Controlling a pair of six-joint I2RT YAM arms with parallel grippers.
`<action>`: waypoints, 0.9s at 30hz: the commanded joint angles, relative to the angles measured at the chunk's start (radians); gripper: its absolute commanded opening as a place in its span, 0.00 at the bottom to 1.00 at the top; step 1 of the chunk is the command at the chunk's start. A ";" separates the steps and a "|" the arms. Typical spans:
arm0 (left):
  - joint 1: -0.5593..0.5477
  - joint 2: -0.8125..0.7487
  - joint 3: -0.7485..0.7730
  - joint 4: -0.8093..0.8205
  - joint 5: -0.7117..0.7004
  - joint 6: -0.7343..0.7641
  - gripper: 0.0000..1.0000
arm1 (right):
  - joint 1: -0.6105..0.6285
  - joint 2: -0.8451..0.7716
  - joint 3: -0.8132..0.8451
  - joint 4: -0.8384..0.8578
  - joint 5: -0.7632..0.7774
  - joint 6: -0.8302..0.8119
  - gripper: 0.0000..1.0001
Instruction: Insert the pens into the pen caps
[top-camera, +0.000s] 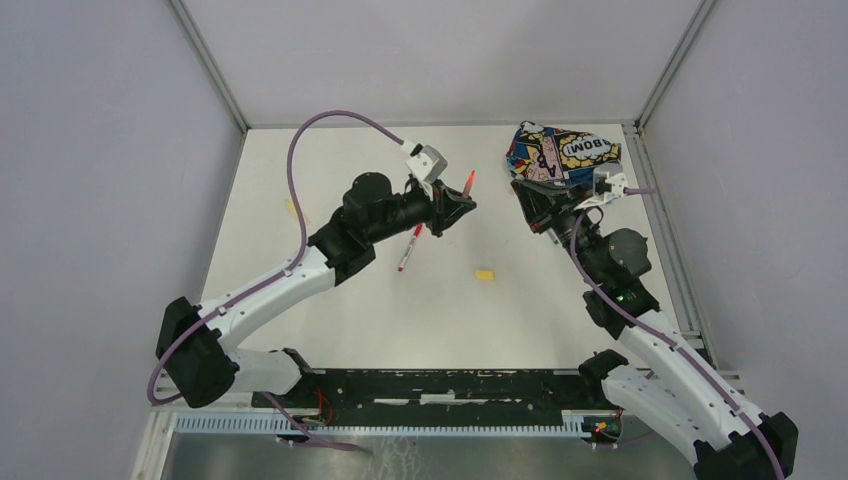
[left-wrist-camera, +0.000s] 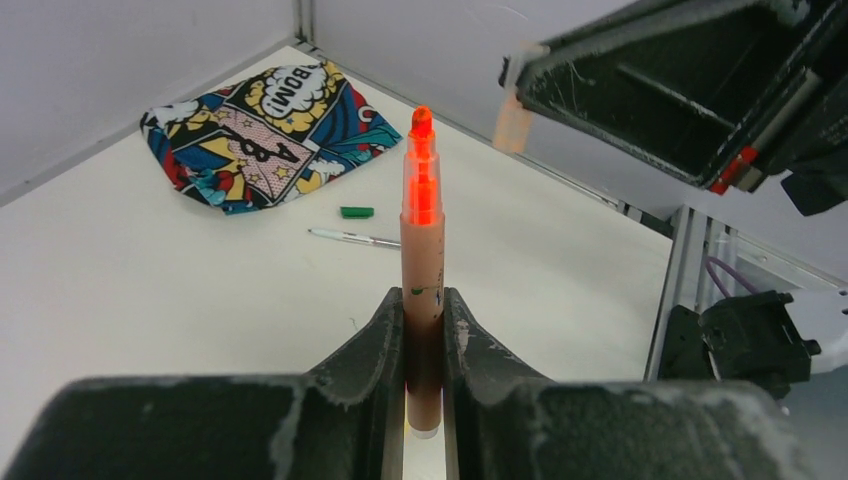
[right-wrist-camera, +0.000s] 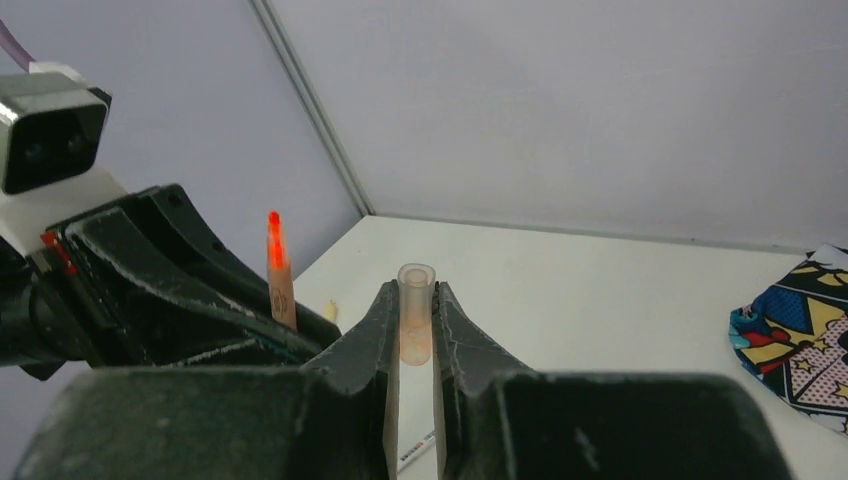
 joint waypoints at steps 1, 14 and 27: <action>-0.047 -0.018 0.003 -0.026 -0.026 0.083 0.02 | -0.001 -0.016 -0.015 0.126 0.032 0.062 0.00; -0.107 -0.002 0.008 -0.047 -0.008 0.112 0.02 | -0.002 -0.004 -0.008 0.283 -0.051 0.116 0.00; -0.126 0.001 0.011 -0.068 -0.014 0.140 0.02 | -0.002 0.069 0.043 0.314 -0.210 0.155 0.00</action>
